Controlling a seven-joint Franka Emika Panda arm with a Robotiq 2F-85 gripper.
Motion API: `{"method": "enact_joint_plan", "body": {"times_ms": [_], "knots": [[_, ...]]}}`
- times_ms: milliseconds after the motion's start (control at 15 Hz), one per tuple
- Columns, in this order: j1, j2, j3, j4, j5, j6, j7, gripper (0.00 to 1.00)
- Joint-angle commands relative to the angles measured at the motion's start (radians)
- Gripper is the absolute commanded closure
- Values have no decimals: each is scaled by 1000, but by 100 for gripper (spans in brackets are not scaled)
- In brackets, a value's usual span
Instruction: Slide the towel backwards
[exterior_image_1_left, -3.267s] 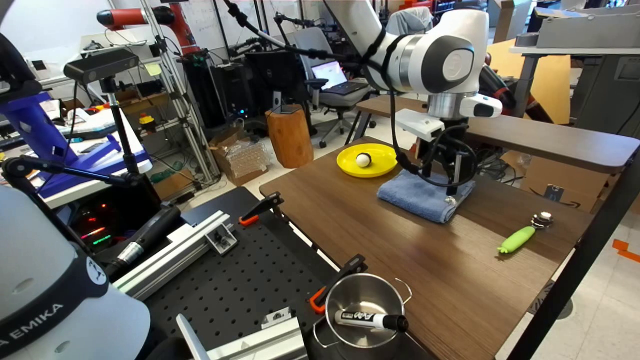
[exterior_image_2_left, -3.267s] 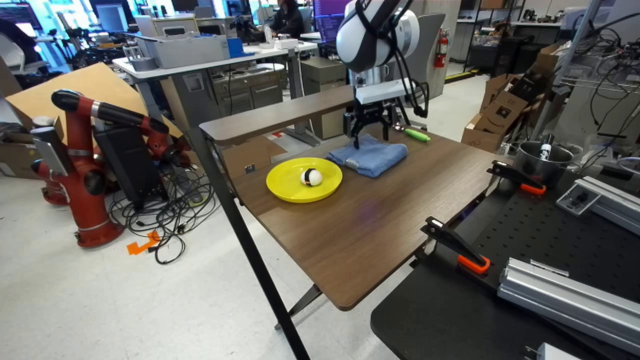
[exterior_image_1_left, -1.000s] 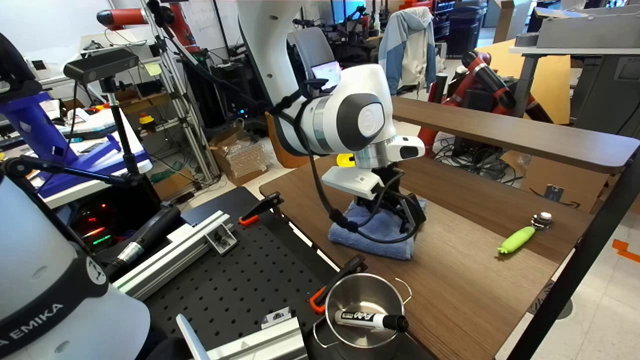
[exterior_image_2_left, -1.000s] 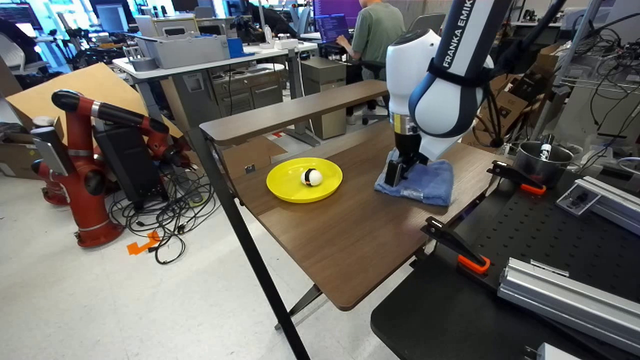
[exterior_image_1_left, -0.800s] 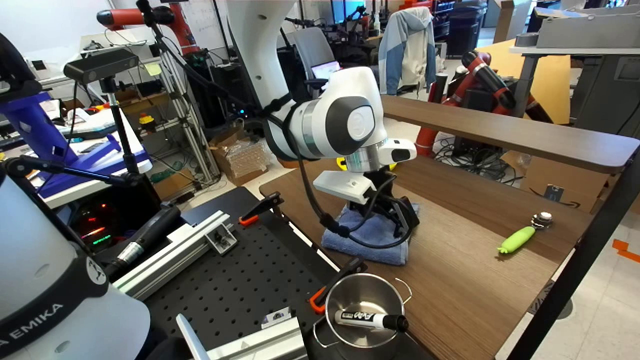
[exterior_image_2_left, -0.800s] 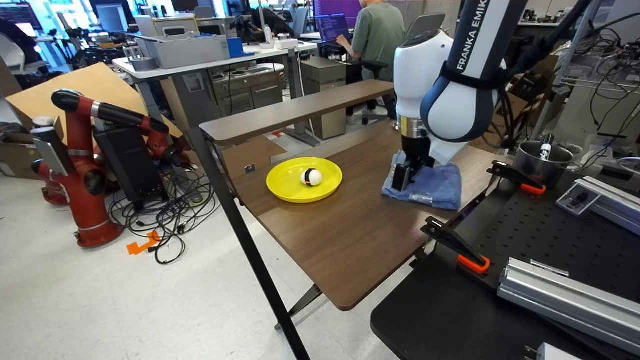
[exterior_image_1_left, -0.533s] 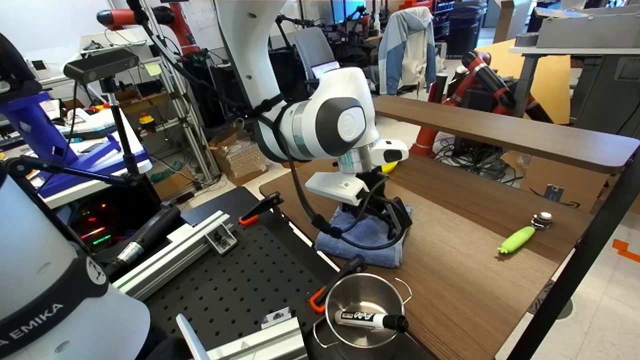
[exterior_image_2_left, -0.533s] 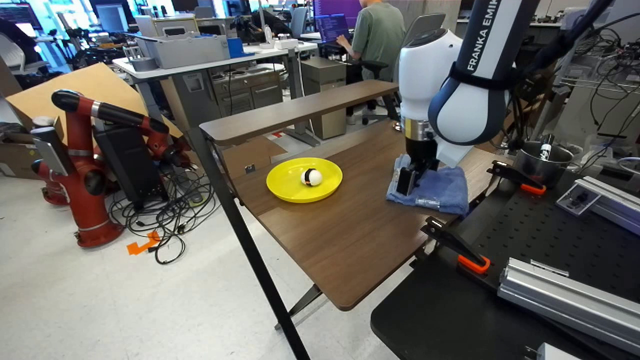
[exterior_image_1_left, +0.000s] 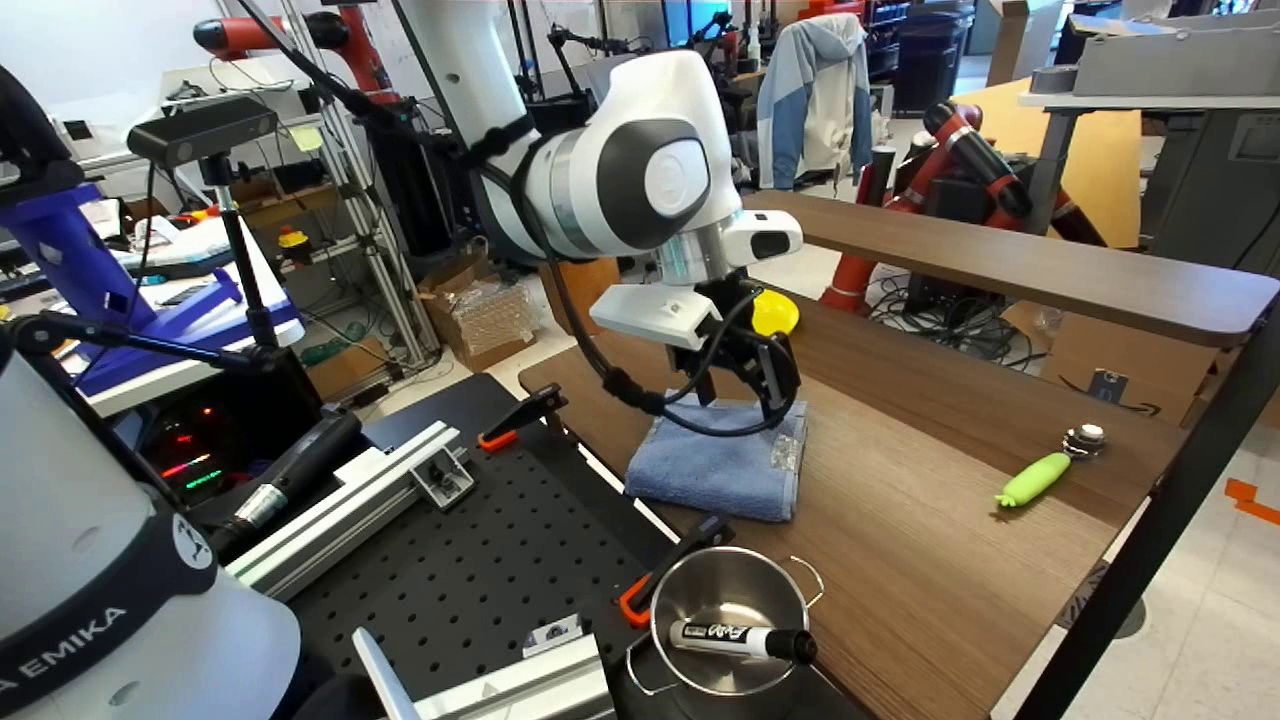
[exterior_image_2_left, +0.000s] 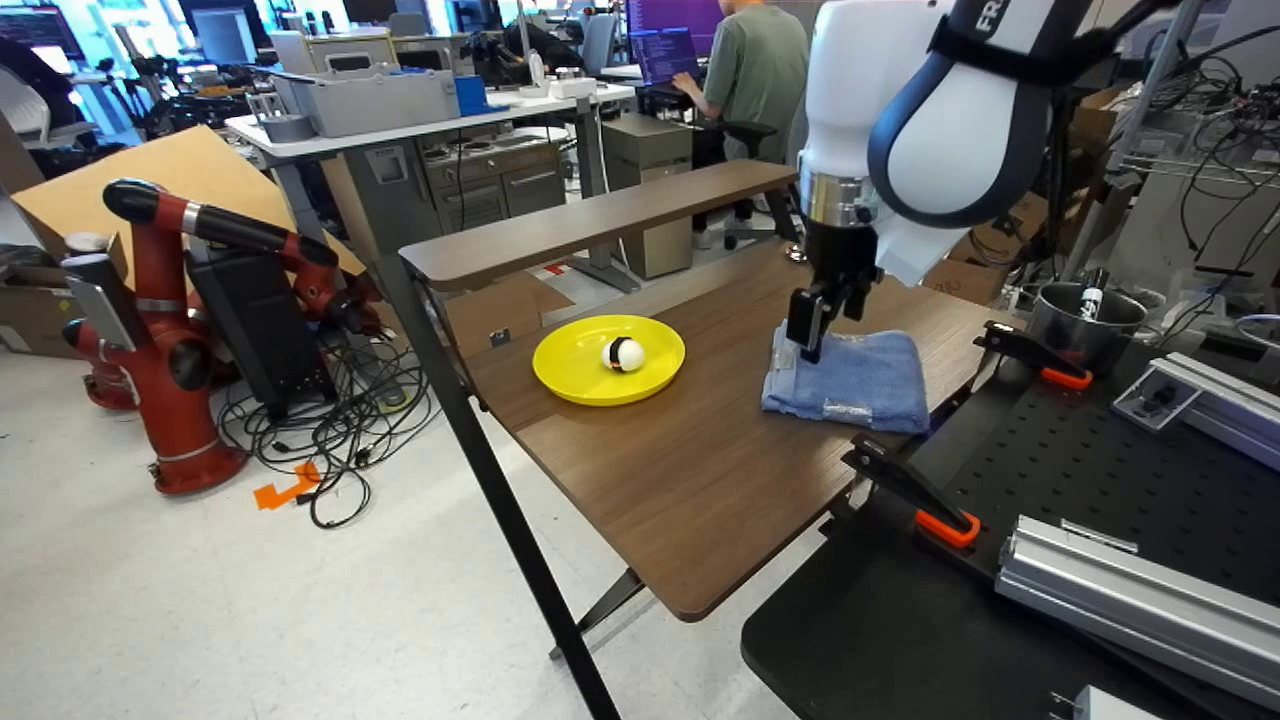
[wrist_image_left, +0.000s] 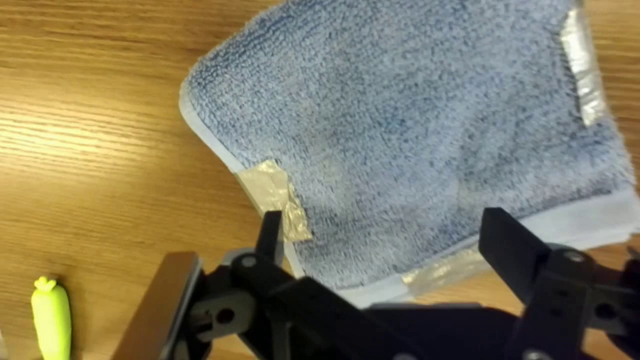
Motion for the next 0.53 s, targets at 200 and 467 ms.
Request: {"method": "enact_joint_plan", "body": {"times_ms": [200, 467], "knots": [[-52, -107, 45, -54, -11, -9, -10, 0], [-48, -83, 44, -45, -8, -8, -12, 0]]}}
